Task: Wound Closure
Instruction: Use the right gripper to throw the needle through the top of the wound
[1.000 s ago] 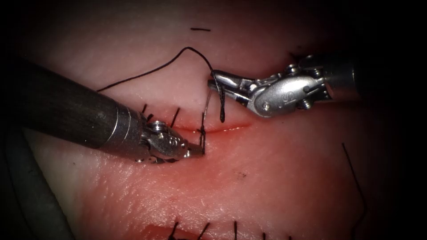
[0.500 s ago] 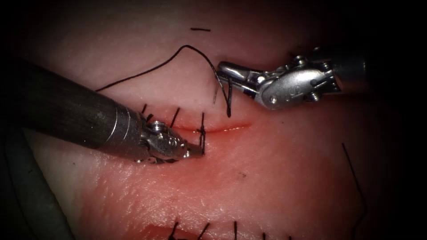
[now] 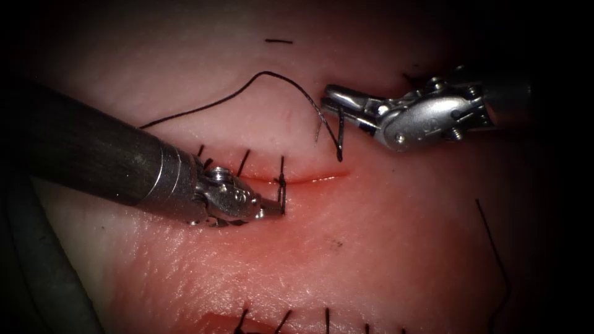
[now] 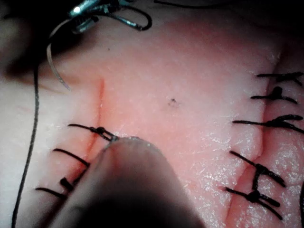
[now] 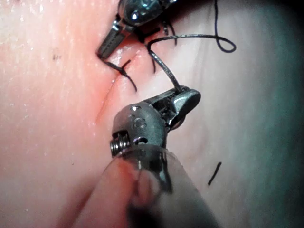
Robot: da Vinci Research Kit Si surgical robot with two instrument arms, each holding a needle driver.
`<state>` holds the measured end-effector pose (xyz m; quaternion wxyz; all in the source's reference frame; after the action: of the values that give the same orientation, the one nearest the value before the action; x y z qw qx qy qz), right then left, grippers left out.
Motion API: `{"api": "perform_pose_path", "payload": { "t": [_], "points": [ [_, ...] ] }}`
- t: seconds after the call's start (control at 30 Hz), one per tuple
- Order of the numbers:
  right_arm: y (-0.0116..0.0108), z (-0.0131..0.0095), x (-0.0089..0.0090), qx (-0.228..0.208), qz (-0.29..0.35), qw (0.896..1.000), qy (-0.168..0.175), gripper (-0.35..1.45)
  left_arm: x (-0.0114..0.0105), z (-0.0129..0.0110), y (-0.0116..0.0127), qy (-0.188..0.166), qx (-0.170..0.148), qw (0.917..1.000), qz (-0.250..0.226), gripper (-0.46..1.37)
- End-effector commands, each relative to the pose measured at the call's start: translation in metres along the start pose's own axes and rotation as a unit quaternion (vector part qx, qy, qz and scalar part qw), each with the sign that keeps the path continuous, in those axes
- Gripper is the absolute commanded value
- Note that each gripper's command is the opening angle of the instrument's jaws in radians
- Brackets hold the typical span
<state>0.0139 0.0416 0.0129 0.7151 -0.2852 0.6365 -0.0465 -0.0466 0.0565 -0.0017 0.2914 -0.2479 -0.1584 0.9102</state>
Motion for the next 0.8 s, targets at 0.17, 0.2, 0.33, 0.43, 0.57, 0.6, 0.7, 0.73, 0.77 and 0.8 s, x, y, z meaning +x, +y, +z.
{"api": "perform_pose_path", "payload": {
  "t": [0.17, 0.2, 0.33, 0.43, 0.57, 0.6, 0.7, 0.73, 0.77, 0.8],
  "points": [
    [-0.0006, -0.0002, -0.0005, -0.001, -0.003, 1.000, 0.001, -0.35, 0.0000, 0.0001, 0.0000, 0.000, -0.006, 1.0000, 0.000, -0.35],
    [-0.0007, -0.0001, -0.0006, -0.001, -0.004, 1.000, 0.001, -0.35, 0.0000, 0.0001, 0.0000, 0.000, -0.006, 1.0000, 0.000, -0.35],
    [-0.0008, 0.0001, -0.0005, -0.002, -0.004, 1.000, 0.000, -0.35, 0.0001, 0.0001, 0.0001, 0.000, -0.006, 1.0000, 0.003, -0.35],
    [-0.0009, 0.0003, -0.0005, -0.002, -0.004, 1.000, 0.000, -0.35, 0.0002, 0.0002, 0.0002, 0.000, -0.005, 1.0000, 0.002, -0.35],
    [-0.0011, 0.0004, -0.0005, -0.002, -0.005, 1.000, 0.000, -0.35, 0.0002, 0.0002, 0.0002, 0.000, -0.006, 1.0000, 0.003, -0.35],
    [-0.0012, 0.0004, -0.0005, -0.003, -0.005, 1.000, 0.000, -0.35, 0.0002, 0.0002, 0.0002, 0.000, -0.006, 1.0000, 0.003, -0.35],
    [-0.0015, 0.0005, -0.0007, 0.000, -0.006, 1.000, 0.002, -0.35, 0.0002, 0.0001, 0.0002, 0.000, -0.006, 1.0000, 0.003, -0.35],
    [-0.0018, 0.0006, -0.0008, 0.001, -0.007, 1.000, 0.003, -0.35, 0.0002, 0.0001, 0.0002, 0.002, -0.006, 1.0000, 0.003, -0.35],
    [-0.0020, 0.0007, -0.0008, 0.004, -0.008, 1.000, 0.002, -0.35, 0.0002, 0.0001, 0.0002, 0.002, -0.006, 1.0000, 0.003, -0.35],
    [-0.0023, 0.0009, -0.0009, 0.008, -0.009, 1.000, 0.000, -0.35, 0.0002, 0.0001, 0.0002, 0.002, -0.006, 1.0000, 0.003, -0.35]
  ]
}}
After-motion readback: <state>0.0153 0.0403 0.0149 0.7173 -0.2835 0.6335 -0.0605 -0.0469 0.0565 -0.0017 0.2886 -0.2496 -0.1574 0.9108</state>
